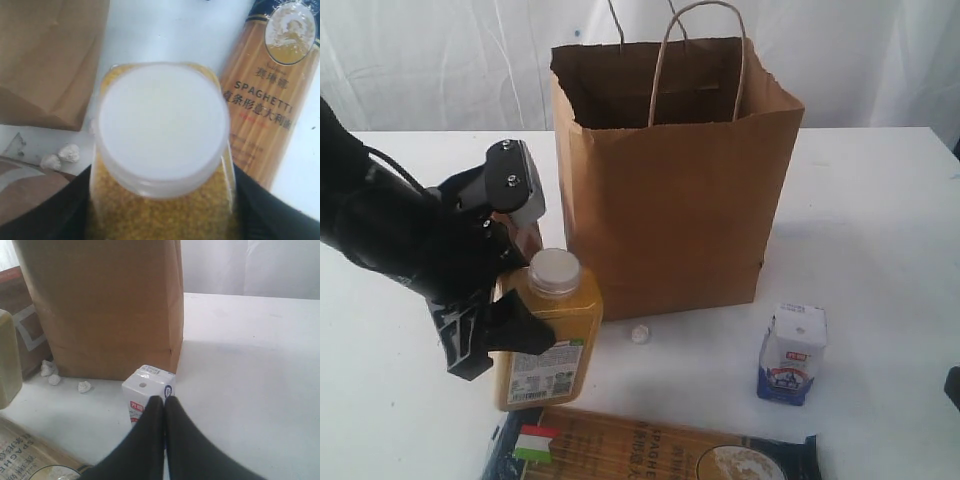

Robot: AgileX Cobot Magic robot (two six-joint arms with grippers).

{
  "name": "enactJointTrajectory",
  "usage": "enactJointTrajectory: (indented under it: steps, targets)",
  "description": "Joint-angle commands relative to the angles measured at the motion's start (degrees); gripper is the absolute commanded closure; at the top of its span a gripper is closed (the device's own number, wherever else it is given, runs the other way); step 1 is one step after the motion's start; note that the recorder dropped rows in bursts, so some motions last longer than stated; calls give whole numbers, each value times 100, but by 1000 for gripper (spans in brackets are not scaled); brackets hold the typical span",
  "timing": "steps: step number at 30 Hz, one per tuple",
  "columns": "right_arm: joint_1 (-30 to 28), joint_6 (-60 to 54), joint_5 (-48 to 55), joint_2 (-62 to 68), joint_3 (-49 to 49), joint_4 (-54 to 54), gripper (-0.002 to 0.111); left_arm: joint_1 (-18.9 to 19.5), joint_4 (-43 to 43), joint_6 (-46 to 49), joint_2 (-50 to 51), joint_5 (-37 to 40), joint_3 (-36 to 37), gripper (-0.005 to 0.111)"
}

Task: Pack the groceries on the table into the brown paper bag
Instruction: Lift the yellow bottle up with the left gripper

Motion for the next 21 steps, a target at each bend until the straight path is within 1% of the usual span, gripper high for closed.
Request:
enactJointTrajectory:
  steps: [1,7,10,13,18,21]
  targets:
    - [-25,17,-25,-34,31,25,108,1,98,-541,-618,-94,-48,107]
    - [-25,17,-25,-34,31,25,108,1,680,-1259,-1471,-454,-48,107]
    - [-25,17,-25,-34,31,25,108,1,952,-1606,-1858,-774,-48,107]
    - [-25,17,-25,-34,31,25,108,1,980,-1677,-2216,-1148,-106,107]
    - [-25,17,-25,-34,31,25,108,1,980,-1831,-2443,-1703,-533,107]
    - [-25,17,-25,-34,31,25,108,1,980,-1830,-2347,-1927,-1032,107]
